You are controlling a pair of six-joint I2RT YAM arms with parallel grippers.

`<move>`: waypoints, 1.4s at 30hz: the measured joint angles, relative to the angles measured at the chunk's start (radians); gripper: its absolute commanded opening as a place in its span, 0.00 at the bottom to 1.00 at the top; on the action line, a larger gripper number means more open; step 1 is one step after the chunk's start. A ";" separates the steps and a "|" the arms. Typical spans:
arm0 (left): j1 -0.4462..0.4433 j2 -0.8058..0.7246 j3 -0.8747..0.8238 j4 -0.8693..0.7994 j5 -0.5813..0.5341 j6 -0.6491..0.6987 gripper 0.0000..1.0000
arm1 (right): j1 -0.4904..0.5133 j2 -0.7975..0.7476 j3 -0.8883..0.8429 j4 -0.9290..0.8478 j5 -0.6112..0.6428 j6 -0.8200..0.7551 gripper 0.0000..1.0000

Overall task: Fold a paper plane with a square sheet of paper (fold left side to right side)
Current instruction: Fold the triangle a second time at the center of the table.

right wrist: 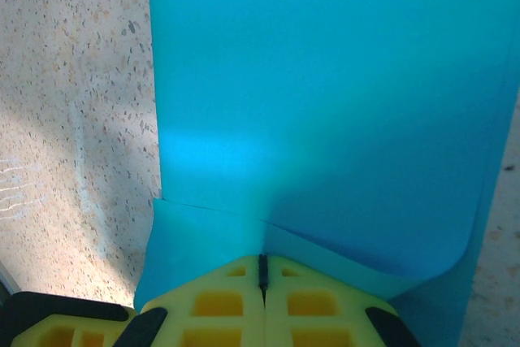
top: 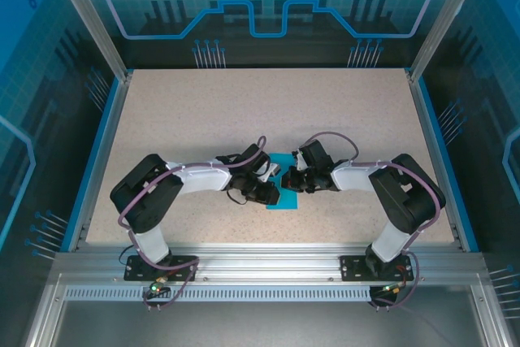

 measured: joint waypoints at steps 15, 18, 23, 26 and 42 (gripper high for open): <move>0.000 0.001 -0.029 0.013 -0.019 0.000 0.15 | 0.000 0.000 0.002 -0.008 0.000 -0.008 0.00; 0.002 -0.001 -0.041 0.027 -0.019 0.000 0.13 | 0.000 0.000 0.003 -0.010 0.000 -0.011 0.00; 0.002 -0.021 -0.072 0.058 -0.019 -0.001 0.11 | -0.001 0.000 0.005 -0.017 -0.002 -0.015 0.00; 0.002 -0.038 -0.099 0.076 -0.019 -0.003 0.10 | -0.001 0.000 0.005 -0.019 -0.005 -0.018 0.00; 0.007 -0.158 -0.190 0.011 -0.019 -0.005 0.09 | -0.002 0.000 0.005 -0.022 -0.011 -0.022 0.00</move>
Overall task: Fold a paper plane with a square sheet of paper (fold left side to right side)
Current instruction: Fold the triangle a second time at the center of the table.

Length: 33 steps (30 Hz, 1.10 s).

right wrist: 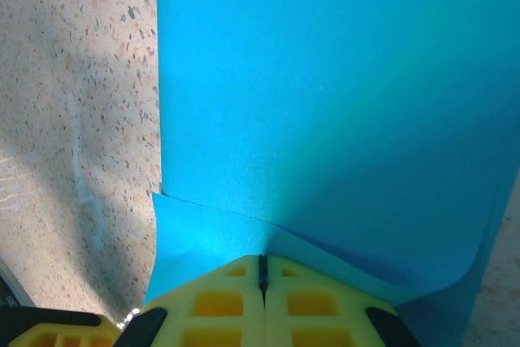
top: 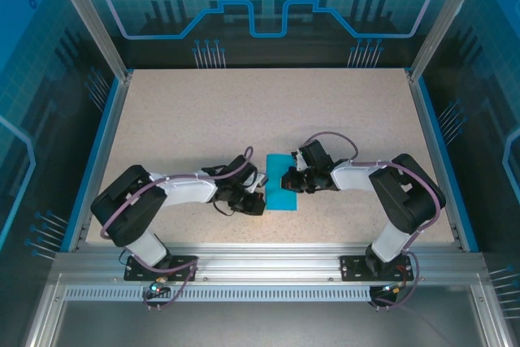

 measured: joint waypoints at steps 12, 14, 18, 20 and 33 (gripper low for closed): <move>0.010 0.035 0.121 -0.019 0.011 0.001 0.10 | 0.000 0.000 0.002 -0.004 0.000 0.000 0.00; 0.010 0.069 0.135 -0.014 0.013 0.002 0.10 | 0.000 0.000 0.002 -0.004 0.000 0.000 0.00; 0.010 0.116 0.140 -0.011 0.016 0.002 0.10 | 0.000 0.000 0.003 -0.005 0.000 0.000 0.00; 0.010 0.132 0.140 -0.011 0.016 0.002 0.10 | 0.000 0.000 0.004 -0.006 0.000 -0.001 0.00; 0.010 0.144 0.134 0.006 0.015 0.004 0.09 | 0.035 -0.154 -0.023 -0.077 0.038 -0.037 0.00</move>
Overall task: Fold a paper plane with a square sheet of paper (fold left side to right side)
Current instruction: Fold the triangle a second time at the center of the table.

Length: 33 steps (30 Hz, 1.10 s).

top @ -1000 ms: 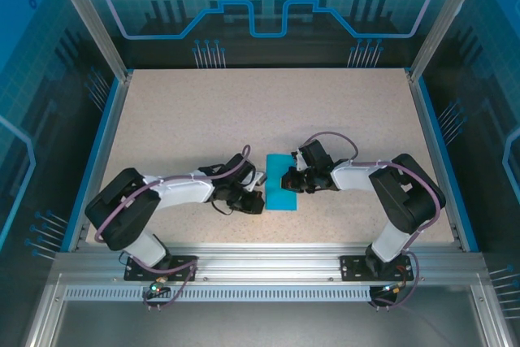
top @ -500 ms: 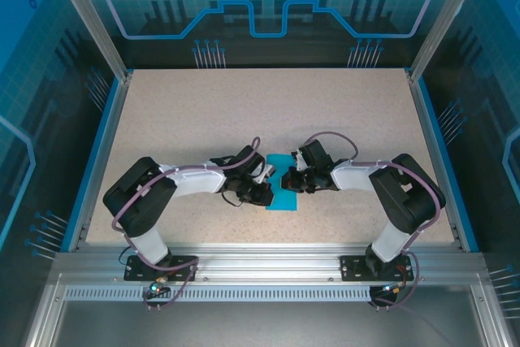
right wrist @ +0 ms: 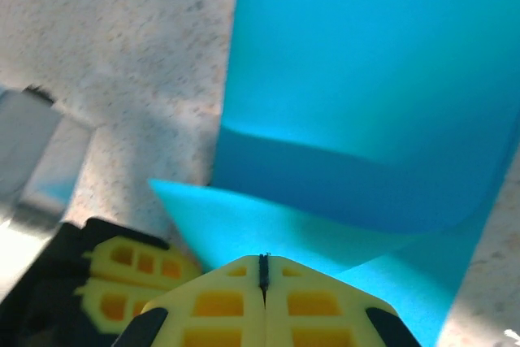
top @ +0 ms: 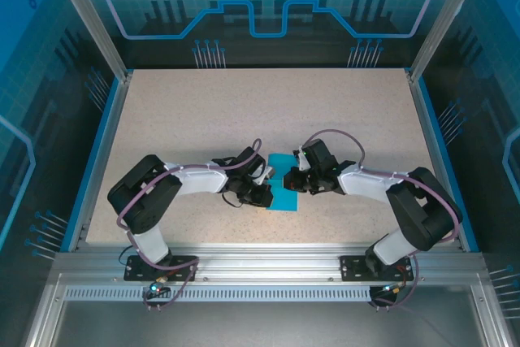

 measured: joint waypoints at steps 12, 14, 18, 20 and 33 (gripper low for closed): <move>0.000 0.000 -0.001 0.003 0.000 0.000 0.09 | 0.090 0.052 -0.011 0.060 0.000 0.030 0.00; 0.000 0.000 -0.001 0.003 0.000 0.000 0.09 | 0.092 0.068 -0.011 0.067 -0.001 0.034 0.00; 0.000 0.000 -0.001 0.003 0.000 0.000 0.09 | 0.092 0.094 -0.011 0.068 0.000 0.038 0.00; 0.000 0.000 -0.001 0.003 0.000 0.000 0.09 | 0.092 0.101 -0.008 0.066 0.000 0.037 0.00; 0.000 0.000 -0.005 0.013 0.000 0.000 0.09 | 0.094 0.105 0.010 0.021 0.029 -0.007 0.00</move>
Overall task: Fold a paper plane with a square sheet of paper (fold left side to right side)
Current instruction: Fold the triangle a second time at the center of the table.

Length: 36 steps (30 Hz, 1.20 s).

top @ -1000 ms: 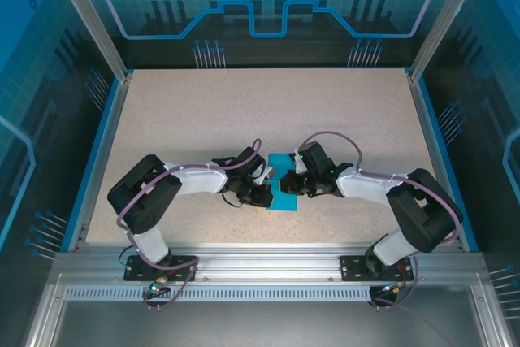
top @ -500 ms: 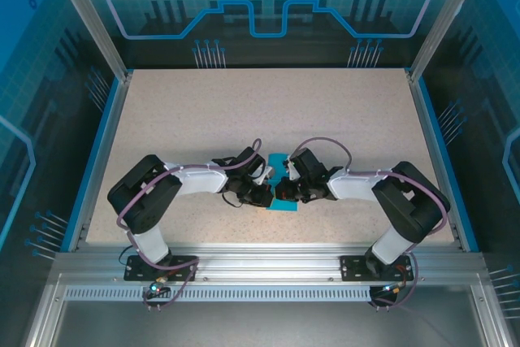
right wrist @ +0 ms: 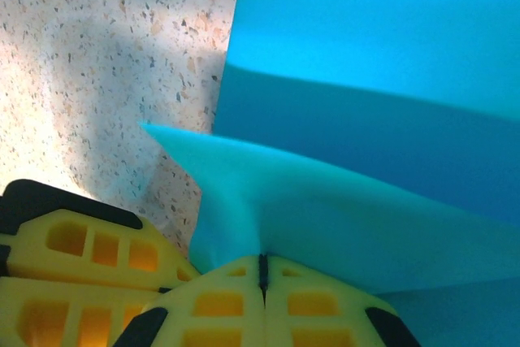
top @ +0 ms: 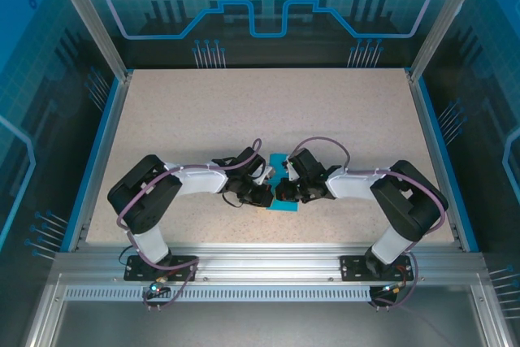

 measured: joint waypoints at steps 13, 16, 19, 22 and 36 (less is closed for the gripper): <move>0.000 0.000 -0.009 0.036 -0.005 0.000 0.09 | -0.082 0.003 0.011 -0.038 -0.036 -0.069 0.00; 0.000 0.000 -0.009 0.039 -0.007 0.000 0.08 | -0.112 0.004 0.014 -0.047 -0.042 -0.082 0.00; 0.000 0.000 -0.009 0.039 -0.007 0.000 0.09 | -0.138 0.007 0.018 -0.053 -0.045 -0.094 0.00; 0.000 0.000 -0.009 0.039 -0.007 0.000 0.09 | -0.165 0.010 0.020 -0.056 -0.061 -0.108 0.00; 0.000 0.000 -0.009 0.040 -0.007 0.000 0.09 | -0.280 0.011 0.015 -0.060 -0.094 -0.150 0.00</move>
